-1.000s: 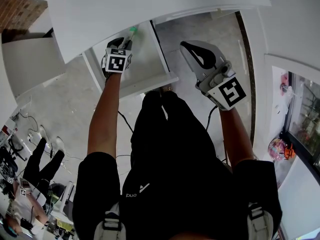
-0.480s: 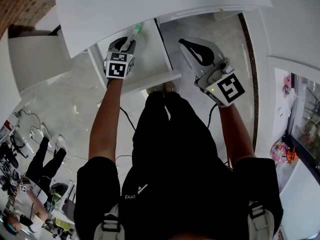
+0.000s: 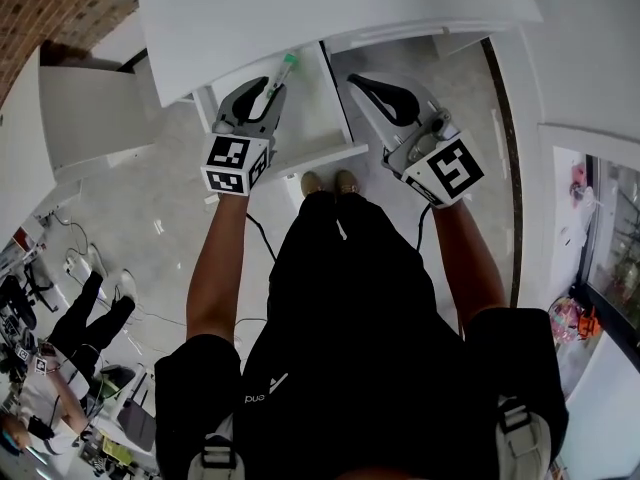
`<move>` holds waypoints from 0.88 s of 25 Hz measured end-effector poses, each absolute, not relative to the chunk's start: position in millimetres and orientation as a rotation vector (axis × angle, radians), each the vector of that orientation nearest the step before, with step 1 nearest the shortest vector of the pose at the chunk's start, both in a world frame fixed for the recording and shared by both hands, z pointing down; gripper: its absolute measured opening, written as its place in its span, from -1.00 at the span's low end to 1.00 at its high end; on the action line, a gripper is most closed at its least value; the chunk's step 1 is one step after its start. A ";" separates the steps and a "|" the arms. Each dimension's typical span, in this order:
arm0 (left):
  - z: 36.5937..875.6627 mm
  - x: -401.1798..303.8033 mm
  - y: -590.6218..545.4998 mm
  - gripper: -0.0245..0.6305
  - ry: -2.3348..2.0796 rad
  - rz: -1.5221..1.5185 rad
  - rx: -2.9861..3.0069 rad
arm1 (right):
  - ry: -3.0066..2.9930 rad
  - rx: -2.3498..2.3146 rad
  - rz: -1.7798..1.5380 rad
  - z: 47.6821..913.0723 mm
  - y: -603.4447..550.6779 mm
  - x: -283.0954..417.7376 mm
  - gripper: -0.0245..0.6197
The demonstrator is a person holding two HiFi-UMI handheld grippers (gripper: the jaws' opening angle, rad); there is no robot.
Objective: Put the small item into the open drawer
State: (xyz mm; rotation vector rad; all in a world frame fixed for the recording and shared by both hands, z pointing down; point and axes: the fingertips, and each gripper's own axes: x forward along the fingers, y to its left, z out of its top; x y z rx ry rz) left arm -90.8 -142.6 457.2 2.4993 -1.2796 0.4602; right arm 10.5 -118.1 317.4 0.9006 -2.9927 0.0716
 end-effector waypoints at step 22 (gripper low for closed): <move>218.5 -57.4 -38.1 -0.93 -1.342 -0.160 2.851 | -3.157 0.836 -0.077 231.4 -41.5 -10.3 -0.92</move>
